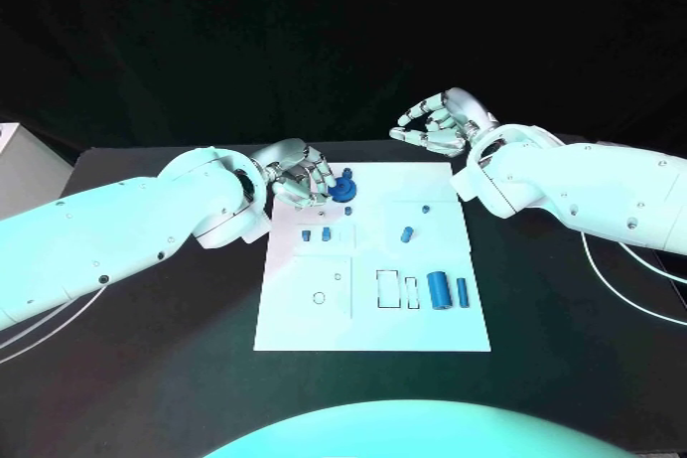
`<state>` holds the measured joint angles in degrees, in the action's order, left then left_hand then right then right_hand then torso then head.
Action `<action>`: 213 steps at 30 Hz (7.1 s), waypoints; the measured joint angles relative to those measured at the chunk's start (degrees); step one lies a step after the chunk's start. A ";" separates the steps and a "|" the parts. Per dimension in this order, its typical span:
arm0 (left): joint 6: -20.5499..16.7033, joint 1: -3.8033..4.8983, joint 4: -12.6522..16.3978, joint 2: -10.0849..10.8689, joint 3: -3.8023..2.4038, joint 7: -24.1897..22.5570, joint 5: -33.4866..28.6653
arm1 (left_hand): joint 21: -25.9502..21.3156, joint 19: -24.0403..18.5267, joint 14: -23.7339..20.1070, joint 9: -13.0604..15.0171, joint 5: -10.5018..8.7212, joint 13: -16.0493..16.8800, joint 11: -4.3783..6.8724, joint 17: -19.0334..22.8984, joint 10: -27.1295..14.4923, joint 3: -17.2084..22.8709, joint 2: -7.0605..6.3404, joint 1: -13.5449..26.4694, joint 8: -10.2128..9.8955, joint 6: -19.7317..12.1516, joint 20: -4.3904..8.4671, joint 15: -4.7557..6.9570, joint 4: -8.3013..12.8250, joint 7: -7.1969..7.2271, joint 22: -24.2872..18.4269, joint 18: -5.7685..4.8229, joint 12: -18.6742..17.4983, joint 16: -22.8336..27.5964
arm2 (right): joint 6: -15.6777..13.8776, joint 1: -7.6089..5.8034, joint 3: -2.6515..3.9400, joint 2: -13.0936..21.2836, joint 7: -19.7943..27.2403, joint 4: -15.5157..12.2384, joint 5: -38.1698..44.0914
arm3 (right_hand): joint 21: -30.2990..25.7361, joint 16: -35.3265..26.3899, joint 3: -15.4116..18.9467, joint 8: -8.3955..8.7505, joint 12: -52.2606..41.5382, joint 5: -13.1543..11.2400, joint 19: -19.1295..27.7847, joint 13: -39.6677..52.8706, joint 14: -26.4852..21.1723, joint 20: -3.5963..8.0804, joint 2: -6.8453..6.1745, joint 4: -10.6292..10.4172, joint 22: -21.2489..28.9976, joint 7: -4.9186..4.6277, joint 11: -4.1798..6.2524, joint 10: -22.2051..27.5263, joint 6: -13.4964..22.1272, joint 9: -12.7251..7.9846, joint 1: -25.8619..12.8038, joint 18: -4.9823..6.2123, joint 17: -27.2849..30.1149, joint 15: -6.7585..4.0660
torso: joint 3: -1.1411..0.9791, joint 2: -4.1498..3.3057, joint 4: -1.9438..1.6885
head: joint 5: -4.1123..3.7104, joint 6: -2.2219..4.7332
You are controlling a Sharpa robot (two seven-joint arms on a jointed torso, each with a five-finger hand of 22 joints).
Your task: Assemble the parts on the task board
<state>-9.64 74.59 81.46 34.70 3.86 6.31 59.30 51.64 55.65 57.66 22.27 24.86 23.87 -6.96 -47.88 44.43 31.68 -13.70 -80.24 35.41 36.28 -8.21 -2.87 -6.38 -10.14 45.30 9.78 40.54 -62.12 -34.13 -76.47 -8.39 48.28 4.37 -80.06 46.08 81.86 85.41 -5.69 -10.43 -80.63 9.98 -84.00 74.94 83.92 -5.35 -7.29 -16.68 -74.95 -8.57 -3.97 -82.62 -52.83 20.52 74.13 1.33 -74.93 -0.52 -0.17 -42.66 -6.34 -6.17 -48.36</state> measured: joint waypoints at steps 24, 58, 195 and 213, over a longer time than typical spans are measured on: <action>-3.29 -1.79 -10.16 -8.22 2.36 -11.49 22.51 | 1.73 -1.82 -1.47 -6.49 -4.86 -7.81 -0.73 4.63 -2.41 -1.05 -0.94 0.33 -6.48 5.54 -0.61 -0.73 2.80 1.50 2.38 -0.03 -4.80 -3.75 | -1.00 0.02 -0.02 -0.79 4.82 0.98 -3.22 | -74.34 -64.14 -8.51 -2.76 62.25 0.57 19.41 -52.45 -19.01 -4.64 -1.38 0.24 47.54 -2.91 -3.40 24.41 2.67 -0.57 3.90 8.87 40.38 4.60 | -0.03 -0.11 0.05 | -0.54 1.46; 3.47 -2.55 -15.74 -13.09 2.38 -8.24 30.14 | 6.93 0.87 3.57 -7.90 -6.20 -11.50 0.52 2.51 3.62 0.26 -0.45 0.31 -10.37 12.57 -0.01 -0.02 4.73 1.97 7.67 -0.04 -4.98 -12.71 | -0.51 0.02 -0.02 -1.27 7.58 0.87 -6.18 | -77.78 -70.77 -9.58 -1.30 65.54 0.80 19.85 -61.63 -19.87 -5.54 -1.62 0.41 54.89 -3.65 -4.31 23.89 3.03 -1.53 3.69 8.87 44.67 5.31 | 0.03 0.01 -0.01 | -1.10 0.59; 4.87 -2.86 -9.94 -4.36 -0.34 -5.98 24.09 | 20.59 13.95 19.11 -4.51 -8.01 -14.79 3.19 -11.42 19.61 5.06 2.61 1.35 -16.11 21.81 2.27 2.45 10.18 2.55 22.12 -2.74 -14.82 -20.31 | 0.53 0.03 -0.03 -0.87 7.82 0.39 -6.44 | -77.77 -71.65 -9.74 -1.30 65.60 1.01 20.06 -63.15 -19.65 -5.73 -1.61 0.24 56.36 -3.77 -4.41 23.77 2.51 -1.57 3.69 8.87 45.28 5.52 | 0.04 0.09 -0.05 | -0.68 -0.23; 5.04 -2.89 -9.80 -4.61 -0.24 -5.93 24.45 | 20.59 13.95 19.32 -4.24 -8.08 -14.60 3.36 -11.64 20.03 4.90 2.60 1.48 -16.45 22.29 2.27 2.66 10.34 2.68 22.18 -2.74 -14.86 -20.31 | 0.61 0.03 -0.03 -0.87 7.84 0.45 -6.44 | -77.77 -71.97 -9.73 -1.30 65.60 1.01 20.06 -63.35 -19.65 -5.73 -1.61 0.24 56.58 -3.76 -4.60 23.58 2.51 -1.57 3.69 8.87 45.34 5.52 | 0.04 0.10 -0.08 | -0.88 -0.53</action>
<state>-4.60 71.70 71.66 30.09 3.62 0.38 83.75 72.23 69.60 76.98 18.03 16.79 9.27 -3.60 -59.52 64.46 36.59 -11.10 -78.75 18.96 58.57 -5.94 -0.21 3.95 -7.46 67.48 7.04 25.68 -82.43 -33.52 -76.44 -8.42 47.41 12.21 -79.61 39.64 4.09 13.43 -15.43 -11.73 -15.03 10.99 -63.94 11.59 64.26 -11.08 -8.91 -16.43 -18.37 -12.33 -8.57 -59.03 -50.32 18.95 77.82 10.20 -29.59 5.00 -0.13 -42.56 -6.42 -7.05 -48.88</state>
